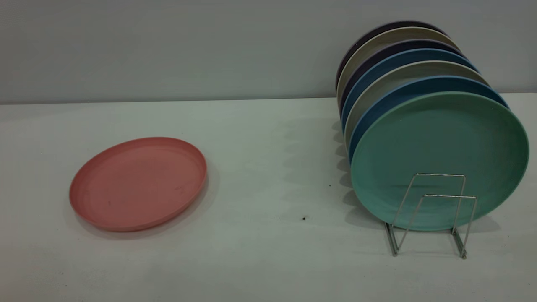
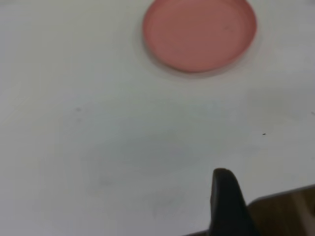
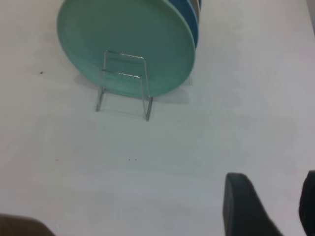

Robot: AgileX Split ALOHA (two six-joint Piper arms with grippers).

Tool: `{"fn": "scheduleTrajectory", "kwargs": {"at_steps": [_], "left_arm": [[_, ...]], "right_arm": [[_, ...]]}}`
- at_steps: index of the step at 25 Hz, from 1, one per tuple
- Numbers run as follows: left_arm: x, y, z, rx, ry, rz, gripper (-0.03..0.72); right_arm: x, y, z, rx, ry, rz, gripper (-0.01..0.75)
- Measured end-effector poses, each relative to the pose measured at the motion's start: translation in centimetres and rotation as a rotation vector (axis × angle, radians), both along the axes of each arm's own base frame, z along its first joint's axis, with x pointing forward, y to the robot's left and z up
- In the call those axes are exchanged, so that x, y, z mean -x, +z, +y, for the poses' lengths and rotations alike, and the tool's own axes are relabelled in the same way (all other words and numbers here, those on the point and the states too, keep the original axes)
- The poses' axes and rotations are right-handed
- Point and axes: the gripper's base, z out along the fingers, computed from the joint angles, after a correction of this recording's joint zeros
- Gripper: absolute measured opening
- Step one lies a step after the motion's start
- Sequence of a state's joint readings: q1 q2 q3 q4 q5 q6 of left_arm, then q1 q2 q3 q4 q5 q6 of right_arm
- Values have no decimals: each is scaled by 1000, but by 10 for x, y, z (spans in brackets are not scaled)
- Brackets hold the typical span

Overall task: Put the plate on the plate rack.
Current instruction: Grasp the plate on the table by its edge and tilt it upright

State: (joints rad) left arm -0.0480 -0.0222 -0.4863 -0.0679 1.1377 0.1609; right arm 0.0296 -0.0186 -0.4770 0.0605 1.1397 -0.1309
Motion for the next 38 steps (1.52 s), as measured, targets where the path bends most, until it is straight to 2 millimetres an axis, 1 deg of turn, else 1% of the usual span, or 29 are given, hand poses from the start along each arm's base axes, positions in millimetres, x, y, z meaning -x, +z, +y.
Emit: {"fn": "scheduleTrajectory", "kwargs": {"at_steps": [8, 12, 16, 19, 22, 25, 27, 32, 36, 38], "left_arm": [[0, 0, 2, 3, -110, 0, 454], [0, 0, 3, -1, -144, 0, 450], [-2, 0, 6, 6, -93, 14, 432], [-11, 1, 10, 8, -5, 70, 427], [-25, 2, 12, -18, 71, 153, 427], [-43, 4, 14, -60, 132, 214, 427], [-56, 8, 15, -74, 164, 206, 427], [-90, 18, 13, -95, 199, 123, 427], [-120, 12, 8, -104, 216, 163, 427], [-137, 7, 4, -97, 221, 187, 427]], "right_arm": [[0, 0, 0, -3, 5, 0, 297], [0, 0, 0, -8, 83, 1, 297], [1, 0, 0, -9, 150, 1, 297], [-2, 0, 0, -6, 173, 23, 297], [-16, 3, 3, 3, 183, 95, 297], [-36, 10, 7, 6, 180, 142, 297], [-51, 16, 10, 6, 176, 149, 297], [-94, 29, 18, 11, 168, 211, 297], [-125, 36, 26, -1, 167, 251, 297], [-139, 35, 30, -12, 171, 285, 297]]}}
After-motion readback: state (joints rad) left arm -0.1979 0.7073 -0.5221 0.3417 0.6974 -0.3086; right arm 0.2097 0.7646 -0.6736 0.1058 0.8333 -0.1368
